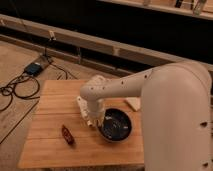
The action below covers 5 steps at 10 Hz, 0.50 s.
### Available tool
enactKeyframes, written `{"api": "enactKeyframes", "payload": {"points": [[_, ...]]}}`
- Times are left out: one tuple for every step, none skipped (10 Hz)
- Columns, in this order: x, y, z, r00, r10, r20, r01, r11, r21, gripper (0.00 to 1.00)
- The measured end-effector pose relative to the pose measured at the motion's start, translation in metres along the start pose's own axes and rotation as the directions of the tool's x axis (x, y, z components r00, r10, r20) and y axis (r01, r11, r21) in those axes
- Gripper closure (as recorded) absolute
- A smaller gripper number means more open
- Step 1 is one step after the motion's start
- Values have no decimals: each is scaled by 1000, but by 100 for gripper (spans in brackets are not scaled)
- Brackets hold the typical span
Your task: Drag the ceramic bowl in a circle
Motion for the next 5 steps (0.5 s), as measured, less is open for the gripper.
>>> {"api": "enactKeyframes", "payload": {"points": [[-10, 1, -4, 1000, -23, 16, 23, 1000, 8, 100], [-21, 6, -6, 998, -49, 30, 49, 999, 11, 100], [-25, 12, -7, 997, -67, 34, 67, 998, 8, 100], [-29, 23, -8, 995, -90, 36, 90, 996, -4, 100], [-26, 41, -10, 993, -117, 33, 118, 993, -33, 100]]}}
